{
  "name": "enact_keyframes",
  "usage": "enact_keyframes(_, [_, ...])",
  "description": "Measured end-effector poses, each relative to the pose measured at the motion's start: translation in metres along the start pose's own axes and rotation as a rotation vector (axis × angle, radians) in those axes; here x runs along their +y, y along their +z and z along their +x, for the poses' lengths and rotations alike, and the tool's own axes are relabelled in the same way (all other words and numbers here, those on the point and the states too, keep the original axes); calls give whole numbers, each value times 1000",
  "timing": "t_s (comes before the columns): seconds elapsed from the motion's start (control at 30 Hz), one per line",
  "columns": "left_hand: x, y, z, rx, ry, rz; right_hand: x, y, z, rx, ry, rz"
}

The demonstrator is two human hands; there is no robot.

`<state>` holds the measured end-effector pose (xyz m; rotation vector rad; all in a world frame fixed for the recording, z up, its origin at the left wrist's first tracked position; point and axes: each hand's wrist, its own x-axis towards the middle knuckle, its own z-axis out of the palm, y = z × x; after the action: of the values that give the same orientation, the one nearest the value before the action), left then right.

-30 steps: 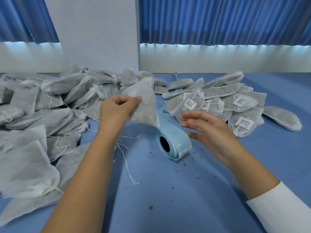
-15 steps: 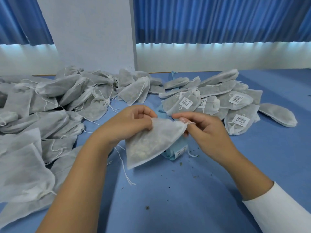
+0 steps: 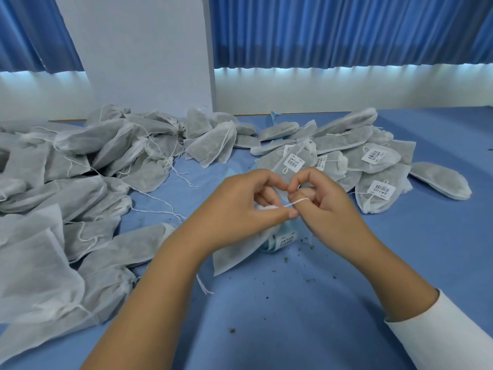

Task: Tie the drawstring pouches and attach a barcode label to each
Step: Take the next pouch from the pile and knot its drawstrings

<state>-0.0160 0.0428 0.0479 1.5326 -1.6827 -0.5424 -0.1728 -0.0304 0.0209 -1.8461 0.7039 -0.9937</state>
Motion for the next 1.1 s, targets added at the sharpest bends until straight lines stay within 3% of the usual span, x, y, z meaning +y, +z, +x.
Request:
enact_keyframes(0.13, [-6,-8,1,4,-17,-22,-6,-11,0,-162,33,-78])
enact_keyframes(0.23, [-7,-14,1,-14,-42,-96,-9,-18,1,-199,85,42])
enact_keyframes(0.43, [0,-17,-6,-257,-33,-410,-6,-15,2,31,-73,162])
enact_keyframes(0.6, [3,-13,-2,-36,-55,-725,5,-2,1,187,-237,-111])
enact_keyframes(0.73, [0,-14,1,119,-80,-529,6,5,-4,112,-438,-423])
enact_keyframes(0.83, [-2,-17,0,153,-74,-306,4,2,-6,89,-486,-451])
enact_keyframes(0.97, [3,-19,-5,-95,-95,-162,-2,-5,-7,136,-493,-272])
enact_keyframes(1.1, [10,-15,-7,-256,-90,-275,-2,-6,-3,205,-335,-198])
